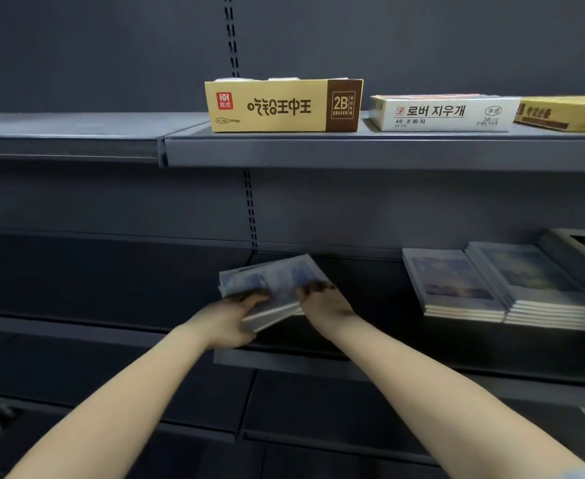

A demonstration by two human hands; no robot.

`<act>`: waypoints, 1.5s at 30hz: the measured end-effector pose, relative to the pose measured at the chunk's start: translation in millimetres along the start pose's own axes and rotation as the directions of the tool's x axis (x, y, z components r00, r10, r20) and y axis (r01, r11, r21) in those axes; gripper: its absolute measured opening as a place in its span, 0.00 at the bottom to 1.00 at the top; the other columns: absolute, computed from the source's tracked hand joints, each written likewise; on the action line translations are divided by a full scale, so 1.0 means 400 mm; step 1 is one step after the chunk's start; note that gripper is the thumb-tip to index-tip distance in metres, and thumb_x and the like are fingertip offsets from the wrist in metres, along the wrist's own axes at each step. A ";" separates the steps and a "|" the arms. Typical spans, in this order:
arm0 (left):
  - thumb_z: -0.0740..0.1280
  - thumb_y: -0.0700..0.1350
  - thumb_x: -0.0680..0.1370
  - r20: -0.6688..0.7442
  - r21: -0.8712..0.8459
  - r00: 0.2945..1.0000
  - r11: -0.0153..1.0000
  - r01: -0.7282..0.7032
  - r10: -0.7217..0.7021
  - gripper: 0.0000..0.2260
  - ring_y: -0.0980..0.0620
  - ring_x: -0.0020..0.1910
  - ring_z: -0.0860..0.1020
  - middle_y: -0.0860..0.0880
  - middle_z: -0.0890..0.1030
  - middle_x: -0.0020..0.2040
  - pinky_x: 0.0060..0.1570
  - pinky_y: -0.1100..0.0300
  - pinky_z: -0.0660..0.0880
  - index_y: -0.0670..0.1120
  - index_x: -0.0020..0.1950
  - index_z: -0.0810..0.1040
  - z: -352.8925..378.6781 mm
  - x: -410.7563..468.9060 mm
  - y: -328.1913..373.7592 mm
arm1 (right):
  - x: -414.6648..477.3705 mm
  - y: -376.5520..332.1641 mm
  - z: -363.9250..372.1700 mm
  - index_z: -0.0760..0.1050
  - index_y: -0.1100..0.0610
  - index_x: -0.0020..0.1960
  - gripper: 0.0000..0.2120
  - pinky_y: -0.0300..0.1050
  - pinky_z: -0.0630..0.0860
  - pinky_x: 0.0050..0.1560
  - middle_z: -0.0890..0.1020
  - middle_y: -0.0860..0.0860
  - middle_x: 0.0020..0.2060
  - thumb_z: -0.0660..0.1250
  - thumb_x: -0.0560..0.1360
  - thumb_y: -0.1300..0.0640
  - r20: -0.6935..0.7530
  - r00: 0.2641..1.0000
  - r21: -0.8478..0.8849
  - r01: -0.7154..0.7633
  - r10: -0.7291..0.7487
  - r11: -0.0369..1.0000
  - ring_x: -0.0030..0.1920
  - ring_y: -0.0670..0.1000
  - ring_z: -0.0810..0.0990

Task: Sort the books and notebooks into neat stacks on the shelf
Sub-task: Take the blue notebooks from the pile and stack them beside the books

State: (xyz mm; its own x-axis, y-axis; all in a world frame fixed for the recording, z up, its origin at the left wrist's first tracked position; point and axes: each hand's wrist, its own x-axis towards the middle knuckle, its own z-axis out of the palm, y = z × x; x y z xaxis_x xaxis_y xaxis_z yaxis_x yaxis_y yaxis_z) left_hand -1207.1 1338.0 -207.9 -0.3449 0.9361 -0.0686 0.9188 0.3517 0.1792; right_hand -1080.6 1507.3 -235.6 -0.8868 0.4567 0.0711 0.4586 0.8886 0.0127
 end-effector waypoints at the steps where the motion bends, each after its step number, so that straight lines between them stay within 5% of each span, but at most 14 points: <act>1: 0.64 0.52 0.75 0.002 -0.011 1.000 1.000 -0.021 0.021 0.30 0.50 0.58 0.76 0.53 0.72 0.68 0.50 0.61 0.73 0.60 0.74 0.55 -0.007 -0.010 -0.008 | -0.003 0.004 -0.001 0.65 0.60 0.68 0.17 0.55 0.67 0.62 0.71 0.62 0.64 0.51 0.81 0.58 0.006 1.000 -0.032 0.028 -0.028 0.999 0.63 0.62 0.70; 5: 0.61 0.48 0.79 -0.080 -0.031 0.997 0.999 0.008 -0.010 0.24 0.48 0.62 0.74 0.52 0.72 0.69 0.55 0.61 0.71 0.57 0.74 0.61 -0.006 -0.033 -0.012 | -0.006 0.017 -0.004 0.57 0.58 0.71 0.23 0.52 0.68 0.65 0.67 0.61 0.66 0.57 0.77 0.64 0.015 0.998 -0.086 0.056 -0.055 0.995 0.65 0.61 0.67; 12: 0.55 0.52 0.82 -0.249 0.314 0.967 0.949 0.030 0.051 0.16 0.40 0.49 0.77 0.43 0.79 0.55 0.39 0.56 0.67 0.47 0.65 0.69 -0.016 -0.022 0.058 | -0.047 0.017 -0.017 0.59 0.57 0.72 0.23 0.55 0.61 0.70 0.64 0.59 0.70 0.57 0.79 0.54 -0.083 0.996 -0.058 0.034 -0.039 0.998 0.70 0.60 0.63; 15: 0.56 0.54 0.81 -0.243 0.393 0.958 0.918 -0.047 0.153 0.15 0.42 0.47 0.77 0.45 0.79 0.52 0.36 0.57 0.63 0.45 0.60 0.71 -0.027 -0.004 0.105 | -0.068 0.005 -0.013 0.75 0.60 0.57 0.15 0.49 0.75 0.48 0.81 0.58 0.51 0.63 0.77 0.51 -0.284 0.945 -0.038 0.159 -0.163 0.987 0.51 0.59 0.80; 17: 0.61 0.56 0.79 -0.253 0.412 0.936 0.903 -0.124 0.244 0.15 0.45 0.41 0.78 0.46 0.80 0.46 0.32 0.58 0.63 0.46 0.54 0.75 -0.026 0.003 0.130 | -0.086 0.000 -0.008 0.80 0.60 0.42 0.09 0.43 0.75 0.30 0.82 0.56 0.35 0.75 0.67 0.55 -0.333 0.914 -0.006 0.242 -0.230 0.970 0.33 0.57 0.81; 20: 0.67 0.55 0.71 -0.260 0.417 0.905 0.884 -0.210 0.337 0.13 0.48 0.26 0.76 0.49 0.78 0.31 0.23 0.63 0.59 0.46 0.39 0.76 -0.006 0.006 0.132 | -0.102 0.021 0.006 0.80 0.61 0.44 0.11 0.44 0.76 0.28 0.82 0.57 0.36 0.77 0.63 0.62 -0.292 0.924 0.117 0.291 -0.247 0.949 0.32 0.58 0.81; 24: 0.69 0.43 0.71 -0.146 0.368 0.953 0.909 -0.196 0.265 0.17 0.41 0.38 0.80 0.44 0.81 0.47 0.28 0.58 0.67 0.43 0.60 0.76 0.049 0.014 0.104 | -0.107 0.083 -0.008 0.70 0.57 0.66 0.16 0.47 0.71 0.58 0.74 0.58 0.61 0.57 0.79 0.60 -0.164 0.985 0.321 0.112 -0.061 0.940 0.60 0.58 0.74; 28: 0.80 0.40 0.56 -0.154 0.484 0.936 0.850 -0.207 0.316 0.26 0.44 0.43 0.84 0.43 0.84 0.51 0.26 0.59 0.76 0.43 0.54 0.82 0.071 0.034 0.114 | -0.109 0.133 -0.015 0.66 0.50 0.64 0.18 0.49 0.65 0.69 0.68 0.52 0.68 0.62 0.76 0.60 -0.095 0.990 0.314 0.131 -0.107 0.940 0.69 0.55 0.64; 30: 0.78 0.38 0.61 -0.124 0.542 0.943 0.818 -0.196 0.308 0.26 0.44 0.45 0.83 0.43 0.82 0.53 0.26 0.58 0.75 0.41 0.58 0.80 0.062 0.039 0.143 | -0.105 0.142 -0.026 0.62 0.50 0.69 0.25 0.51 0.56 0.74 0.67 0.51 0.69 0.65 0.74 0.57 -0.023 0.989 0.260 0.146 -0.145 0.954 0.72 0.55 0.60; 32: 0.65 0.36 0.75 -0.085 0.591 0.955 0.786 -0.180 0.283 0.22 0.41 0.52 0.79 0.41 0.76 0.61 0.34 0.55 0.73 0.39 0.68 0.69 0.056 0.046 0.167 | -0.105 0.151 -0.041 0.58 0.51 0.72 0.30 0.52 0.59 0.73 0.64 0.51 0.71 0.65 0.73 0.50 0.028 0.978 0.204 0.199 -0.209 0.959 0.72 0.55 0.60; 35: 0.53 0.36 0.80 -0.046 0.641 0.952 0.740 -0.205 0.304 0.17 0.41 0.52 0.78 0.41 0.75 0.60 0.42 0.51 0.74 0.39 0.70 0.64 0.060 0.077 0.194 | -0.129 0.161 -0.055 0.55 0.52 0.75 0.32 0.48 0.62 0.71 0.57 0.52 0.75 0.63 0.76 0.47 0.084 0.953 0.068 0.287 -0.292 0.956 0.73 0.54 0.58; 39: 0.56 0.38 0.81 -0.076 0.619 0.944 0.758 -0.207 0.320 0.17 0.41 0.51 0.79 0.41 0.77 0.58 0.38 0.53 0.72 0.38 0.70 0.66 0.067 0.100 0.230 | -0.154 0.162 -0.028 0.61 0.55 0.73 0.20 0.47 0.65 0.67 0.62 0.55 0.73 0.53 0.82 0.53 0.011 0.925 -0.143 0.378 -0.380 0.915 0.72 0.55 0.62; 41: 0.66 0.39 0.76 -0.146 0.585 0.927 0.786 -0.200 0.345 0.18 0.42 0.47 0.81 0.40 0.80 0.54 0.36 0.55 0.76 0.37 0.65 0.73 0.057 0.097 0.263 | -0.174 0.161 -0.017 0.63 0.57 0.72 0.20 0.48 0.68 0.66 0.64 0.59 0.72 0.53 0.81 0.56 -0.046 0.956 -0.189 0.277 -0.291 0.942 0.71 0.57 0.64; 45: 0.74 0.34 0.66 -0.152 0.508 0.907 0.818 -0.269 0.392 0.32 0.41 0.62 0.75 0.37 0.73 0.66 0.57 0.54 0.74 0.36 0.69 0.69 0.054 0.132 0.321 | -0.201 0.233 0.001 0.81 0.60 0.54 0.18 0.46 0.82 0.35 0.83 0.61 0.47 0.56 0.70 0.61 -0.203 0.965 -0.118 0.145 -0.166 0.982 0.47 0.60 0.84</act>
State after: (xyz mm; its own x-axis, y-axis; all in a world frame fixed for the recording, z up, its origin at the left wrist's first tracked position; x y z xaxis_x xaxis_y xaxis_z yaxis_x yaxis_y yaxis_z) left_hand -1103.0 1432.6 -209.7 0.0181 0.9874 0.1572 0.9420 0.0358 -0.3337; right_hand -966.7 1553.3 -240.6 -0.9203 0.2837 0.2693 0.3290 0.9338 0.1405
